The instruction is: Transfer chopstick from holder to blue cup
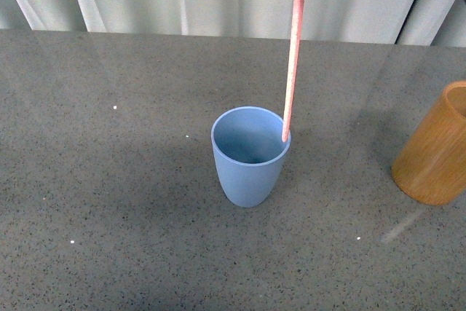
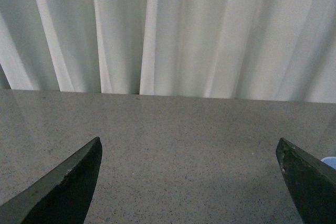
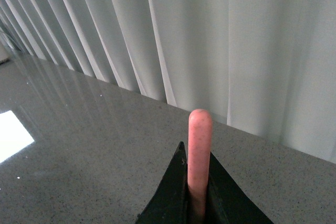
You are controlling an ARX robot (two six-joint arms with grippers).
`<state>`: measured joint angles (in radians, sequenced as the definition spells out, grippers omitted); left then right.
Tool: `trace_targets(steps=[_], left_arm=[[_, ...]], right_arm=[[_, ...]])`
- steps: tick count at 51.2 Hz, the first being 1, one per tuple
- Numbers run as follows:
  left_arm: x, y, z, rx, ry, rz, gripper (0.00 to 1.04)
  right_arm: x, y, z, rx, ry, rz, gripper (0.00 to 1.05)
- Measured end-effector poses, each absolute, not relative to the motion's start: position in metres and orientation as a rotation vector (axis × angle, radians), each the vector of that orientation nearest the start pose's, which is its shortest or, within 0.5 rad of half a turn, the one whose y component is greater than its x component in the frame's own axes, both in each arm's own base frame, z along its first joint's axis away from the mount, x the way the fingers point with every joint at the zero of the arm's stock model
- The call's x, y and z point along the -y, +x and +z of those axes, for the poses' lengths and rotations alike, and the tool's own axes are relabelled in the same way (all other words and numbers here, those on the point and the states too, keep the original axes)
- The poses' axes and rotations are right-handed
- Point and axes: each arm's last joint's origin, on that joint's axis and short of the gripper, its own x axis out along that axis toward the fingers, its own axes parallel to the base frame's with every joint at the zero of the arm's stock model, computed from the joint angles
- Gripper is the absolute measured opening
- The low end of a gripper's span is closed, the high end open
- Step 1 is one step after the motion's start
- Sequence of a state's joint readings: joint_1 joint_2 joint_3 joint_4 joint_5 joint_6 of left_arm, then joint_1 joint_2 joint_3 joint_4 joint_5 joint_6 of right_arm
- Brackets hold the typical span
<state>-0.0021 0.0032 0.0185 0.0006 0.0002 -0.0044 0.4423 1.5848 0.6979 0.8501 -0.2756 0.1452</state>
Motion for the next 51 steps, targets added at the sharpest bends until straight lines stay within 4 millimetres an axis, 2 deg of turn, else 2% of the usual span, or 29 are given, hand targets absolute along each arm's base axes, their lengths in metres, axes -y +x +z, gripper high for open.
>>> trace_targets(steps=[12,26,28,36,41,46,51], left_arm=[[0.0,0.097,0.17,0.016,-0.004,-0.002,0.98],[0.0,0.097,0.17,0.016,-0.004,-0.002,0.98],[0.0,0.097,0.17,0.016,-0.004,-0.002,0.98],[0.0,0.097,0.17,0.016,-0.004,-0.002,0.98],[0.0,0.097,0.17,0.016,-0.004,-0.002,0.98],[0.0,0.097,0.17,0.016,-0.004,-0.002,0.98],[0.0,0.097,0.17,0.016,-0.004,-0.002,0.98]], right_arm=[[-0.155,0.296,0.195,-0.12,0.114,0.716,0.02],[-0.163,0.298,0.174,-0.169,0.091,0.717,0.02],[-0.164,0.298,0.173,-0.173,0.089,0.717,0.05],[-0.167,0.297,0.171,-0.172,0.092,0.716,0.3],[-0.167,0.296,0.175,-0.166,0.109,0.705,0.53],[-0.16,0.293,0.192,-0.137,0.136,0.667,0.74],[-0.141,0.285,0.215,-0.097,0.142,0.561,0.96]])
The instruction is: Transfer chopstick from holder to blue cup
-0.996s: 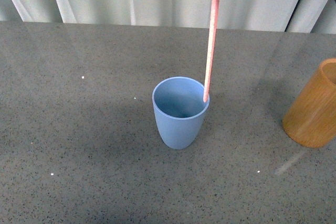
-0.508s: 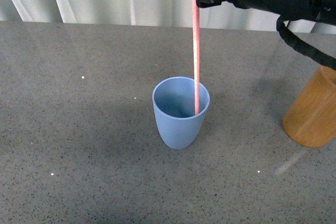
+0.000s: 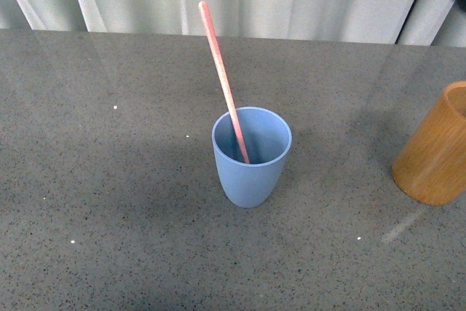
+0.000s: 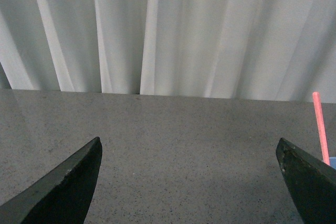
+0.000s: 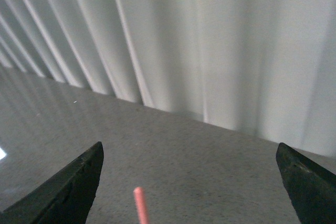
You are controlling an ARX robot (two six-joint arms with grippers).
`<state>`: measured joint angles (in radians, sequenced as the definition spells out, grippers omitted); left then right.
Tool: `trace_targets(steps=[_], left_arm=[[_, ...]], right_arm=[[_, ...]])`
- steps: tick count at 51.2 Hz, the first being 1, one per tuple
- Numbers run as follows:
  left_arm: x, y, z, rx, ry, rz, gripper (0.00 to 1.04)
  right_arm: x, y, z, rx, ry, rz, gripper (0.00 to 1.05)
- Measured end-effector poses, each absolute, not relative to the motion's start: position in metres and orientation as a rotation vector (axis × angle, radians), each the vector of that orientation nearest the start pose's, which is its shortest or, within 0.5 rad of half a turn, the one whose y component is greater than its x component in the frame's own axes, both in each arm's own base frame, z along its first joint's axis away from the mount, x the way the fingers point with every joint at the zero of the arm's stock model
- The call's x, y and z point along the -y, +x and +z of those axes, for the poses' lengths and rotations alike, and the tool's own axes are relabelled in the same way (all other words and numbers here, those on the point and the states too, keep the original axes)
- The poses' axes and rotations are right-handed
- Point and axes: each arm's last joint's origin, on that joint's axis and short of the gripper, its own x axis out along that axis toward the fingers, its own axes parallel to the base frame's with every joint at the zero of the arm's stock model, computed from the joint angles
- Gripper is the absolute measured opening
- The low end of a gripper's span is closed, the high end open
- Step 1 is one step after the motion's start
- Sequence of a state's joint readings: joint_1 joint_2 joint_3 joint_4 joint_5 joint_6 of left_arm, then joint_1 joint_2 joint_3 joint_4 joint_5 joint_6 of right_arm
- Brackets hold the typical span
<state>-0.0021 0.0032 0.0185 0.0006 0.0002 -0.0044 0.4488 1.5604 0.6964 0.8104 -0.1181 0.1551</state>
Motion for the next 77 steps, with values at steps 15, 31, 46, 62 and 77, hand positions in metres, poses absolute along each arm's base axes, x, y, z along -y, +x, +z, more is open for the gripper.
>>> trace_targets(steps=[15,31,46,62,77], left_arm=[[0.0,0.097,0.17,0.016,-0.004,-0.002,0.98],[0.0,0.097,0.17,0.016,-0.004,-0.002,0.98],[0.0,0.097,0.17,0.016,-0.004,-0.002,0.98],[0.0,0.097,0.17,0.016,-0.004,-0.002,0.98],[0.0,0.097,0.17,0.016,-0.004,-0.002,0.98]], right_arm=[[0.006,0.227,0.239,-0.13,0.132,-0.112,0.95],[0.043,0.176,0.224,-0.018,0.04,-0.032,0.75],[0.022,0.153,0.198,-0.011,0.008,-0.01,0.26],[0.006,0.135,0.183,-0.009,0.001,-0.03,0.01],[0.0,0.125,0.177,-0.003,0.0,-0.003,0.01]])
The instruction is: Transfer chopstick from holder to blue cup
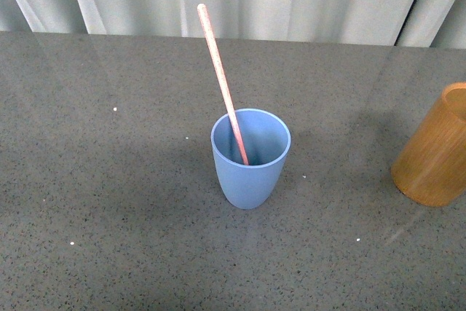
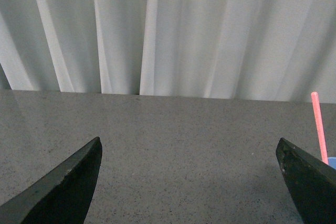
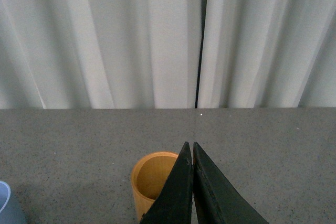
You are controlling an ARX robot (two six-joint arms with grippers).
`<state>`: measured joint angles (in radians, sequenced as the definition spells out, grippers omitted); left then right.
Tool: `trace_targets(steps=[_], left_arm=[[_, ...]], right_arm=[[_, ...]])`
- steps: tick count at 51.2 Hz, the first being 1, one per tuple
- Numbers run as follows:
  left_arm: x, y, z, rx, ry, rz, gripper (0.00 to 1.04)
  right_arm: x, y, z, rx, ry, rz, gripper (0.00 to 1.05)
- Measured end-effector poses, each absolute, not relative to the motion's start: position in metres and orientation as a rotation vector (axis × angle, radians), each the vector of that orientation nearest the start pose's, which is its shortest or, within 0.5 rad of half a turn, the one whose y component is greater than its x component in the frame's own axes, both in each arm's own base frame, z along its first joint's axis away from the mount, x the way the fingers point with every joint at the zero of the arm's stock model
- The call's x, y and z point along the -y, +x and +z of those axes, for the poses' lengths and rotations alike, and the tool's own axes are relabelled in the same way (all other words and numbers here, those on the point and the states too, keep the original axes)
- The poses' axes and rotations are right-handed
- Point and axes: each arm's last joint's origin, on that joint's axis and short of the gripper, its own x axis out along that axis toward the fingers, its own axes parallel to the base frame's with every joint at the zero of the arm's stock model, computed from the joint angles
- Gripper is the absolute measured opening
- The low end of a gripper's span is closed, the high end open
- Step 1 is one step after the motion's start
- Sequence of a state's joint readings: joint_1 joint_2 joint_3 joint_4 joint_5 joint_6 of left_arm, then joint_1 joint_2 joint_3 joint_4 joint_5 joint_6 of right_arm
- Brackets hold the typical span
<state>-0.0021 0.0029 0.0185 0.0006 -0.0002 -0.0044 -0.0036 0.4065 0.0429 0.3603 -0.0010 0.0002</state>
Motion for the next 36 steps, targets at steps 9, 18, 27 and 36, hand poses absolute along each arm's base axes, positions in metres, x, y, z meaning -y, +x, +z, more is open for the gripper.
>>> trace_targets(steps=[9,18,27,36], left_arm=[[0.0,0.097,0.17,0.016,-0.004,-0.002,0.98],[0.0,0.097,0.17,0.016,-0.004,-0.002,0.98],[0.0,0.097,0.17,0.016,-0.004,-0.002,0.98],[0.0,0.097,0.17,0.016,-0.004,-0.002,0.98]], right_arm=[[0.0,0.121,0.173,0.018,0.001,-0.003,0.01],[0.0,0.117,0.174,0.022,0.001,-0.003,0.01],[0.0,0.113,0.174,0.024,0.001,-0.002,0.01],[0.0,0.11,0.173,0.024,0.001,-0.002,0.01]])
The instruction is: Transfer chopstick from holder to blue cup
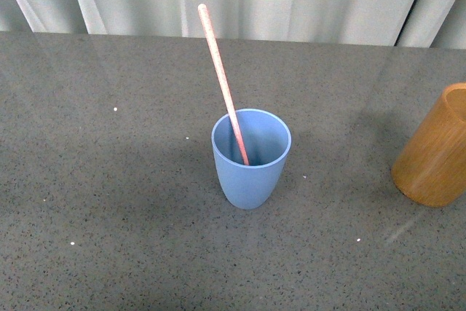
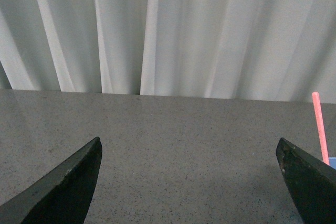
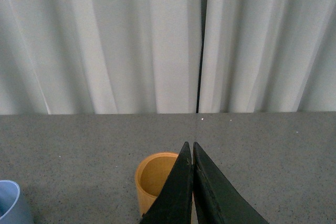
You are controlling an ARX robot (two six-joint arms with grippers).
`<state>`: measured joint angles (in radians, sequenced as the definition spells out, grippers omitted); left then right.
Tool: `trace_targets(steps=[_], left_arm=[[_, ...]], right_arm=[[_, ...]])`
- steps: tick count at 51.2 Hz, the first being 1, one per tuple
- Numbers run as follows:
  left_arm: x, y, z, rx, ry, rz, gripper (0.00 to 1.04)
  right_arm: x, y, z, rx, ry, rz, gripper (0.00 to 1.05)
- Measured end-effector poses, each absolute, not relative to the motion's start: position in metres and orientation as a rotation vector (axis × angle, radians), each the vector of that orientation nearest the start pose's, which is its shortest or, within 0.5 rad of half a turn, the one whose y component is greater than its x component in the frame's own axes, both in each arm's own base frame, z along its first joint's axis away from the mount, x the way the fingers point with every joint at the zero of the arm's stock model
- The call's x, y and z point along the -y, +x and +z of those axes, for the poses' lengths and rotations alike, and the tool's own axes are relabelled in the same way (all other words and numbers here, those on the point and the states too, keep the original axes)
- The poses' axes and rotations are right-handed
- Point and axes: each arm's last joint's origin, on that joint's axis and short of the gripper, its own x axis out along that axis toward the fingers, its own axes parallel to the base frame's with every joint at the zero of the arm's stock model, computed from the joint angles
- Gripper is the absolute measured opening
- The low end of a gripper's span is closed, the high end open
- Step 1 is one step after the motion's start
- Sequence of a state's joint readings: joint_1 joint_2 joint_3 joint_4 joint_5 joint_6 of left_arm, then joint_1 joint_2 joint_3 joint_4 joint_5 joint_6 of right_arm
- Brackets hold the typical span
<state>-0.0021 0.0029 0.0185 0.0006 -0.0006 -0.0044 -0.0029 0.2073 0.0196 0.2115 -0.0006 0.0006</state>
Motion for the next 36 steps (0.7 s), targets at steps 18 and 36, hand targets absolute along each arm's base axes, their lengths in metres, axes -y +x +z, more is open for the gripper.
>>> trace_targets(steps=[18,36], left_arm=[[0.0,0.097,0.17,0.016,-0.004,-0.001,0.98],[0.0,0.097,0.17,0.018,-0.004,-0.002,0.98]], right_arm=[[0.0,0.097,0.17,0.019,0.001,-0.002,0.01],[0.0,0.097,0.17,0.018,0.001,-0.002,0.17]])
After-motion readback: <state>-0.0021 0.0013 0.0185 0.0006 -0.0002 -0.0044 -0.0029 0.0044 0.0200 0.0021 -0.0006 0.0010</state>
